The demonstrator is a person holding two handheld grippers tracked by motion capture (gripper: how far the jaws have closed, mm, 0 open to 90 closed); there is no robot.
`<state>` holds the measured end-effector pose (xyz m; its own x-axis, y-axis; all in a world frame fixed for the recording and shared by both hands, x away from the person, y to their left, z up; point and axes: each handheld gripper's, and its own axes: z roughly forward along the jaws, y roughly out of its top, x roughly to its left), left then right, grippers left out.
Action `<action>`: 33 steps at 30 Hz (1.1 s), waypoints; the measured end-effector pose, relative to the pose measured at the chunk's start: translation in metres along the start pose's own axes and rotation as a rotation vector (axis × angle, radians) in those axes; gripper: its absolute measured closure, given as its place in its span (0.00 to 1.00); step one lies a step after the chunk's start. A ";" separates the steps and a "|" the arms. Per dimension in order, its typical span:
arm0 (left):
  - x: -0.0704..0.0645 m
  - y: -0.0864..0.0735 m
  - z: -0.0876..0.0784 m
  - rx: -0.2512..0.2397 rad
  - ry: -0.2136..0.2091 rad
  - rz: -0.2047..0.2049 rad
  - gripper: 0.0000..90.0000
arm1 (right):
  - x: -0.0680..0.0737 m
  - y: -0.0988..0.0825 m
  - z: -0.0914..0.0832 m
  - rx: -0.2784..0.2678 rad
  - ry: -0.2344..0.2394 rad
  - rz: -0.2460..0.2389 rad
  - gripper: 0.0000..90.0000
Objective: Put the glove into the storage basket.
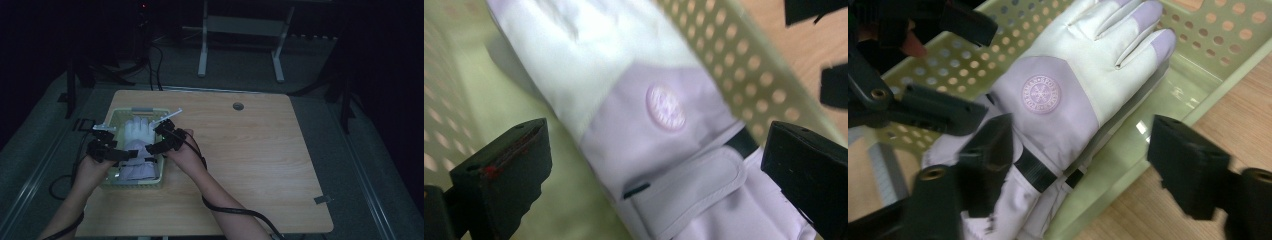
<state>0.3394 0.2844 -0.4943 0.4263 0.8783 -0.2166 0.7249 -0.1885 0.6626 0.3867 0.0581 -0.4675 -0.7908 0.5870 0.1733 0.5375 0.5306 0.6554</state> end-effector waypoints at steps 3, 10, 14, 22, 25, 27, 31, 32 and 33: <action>-0.009 0.000 -0.001 -0.015 -0.005 0.033 0.00 | -0.005 -0.003 -0.008 -0.028 0.016 -0.010 0.25; -0.034 -0.001 -0.005 -0.135 -0.035 0.010 0.00 | -0.020 -0.013 -0.023 -0.051 0.013 -0.035 0.17; -0.051 0.001 0.000 -0.120 -0.043 0.030 0.00 | -0.028 -0.019 -0.032 -0.053 0.002 -0.048 0.17; -0.083 0.008 0.011 -0.104 -0.070 0.068 0.00 | -0.051 -0.038 -0.048 -0.052 -0.020 -0.034 0.17; -0.093 0.009 0.014 -0.113 -0.078 0.072 0.00 | -0.060 -0.044 -0.053 -0.048 -0.031 -0.027 0.17; -0.100 0.010 0.016 -0.116 -0.083 0.085 0.00 | -0.066 -0.048 -0.057 -0.044 -0.042 -0.028 0.17; -0.116 0.013 0.020 -0.127 -0.105 0.105 0.00 | -0.075 -0.055 -0.064 -0.050 -0.052 -0.027 0.17; -0.120 0.013 0.021 -0.127 -0.109 0.110 0.00 | -0.077 -0.057 -0.066 -0.052 -0.052 -0.025 0.17; -0.124 0.013 0.023 -0.125 -0.112 0.115 0.00 | -0.079 -0.059 -0.067 -0.051 -0.052 -0.028 0.17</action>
<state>0.3087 0.1634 -0.4752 0.5650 0.7985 -0.2081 0.5983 -0.2228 0.7696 0.3979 -0.0610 -0.4708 -0.7881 0.6043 0.1166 0.4987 0.5159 0.6965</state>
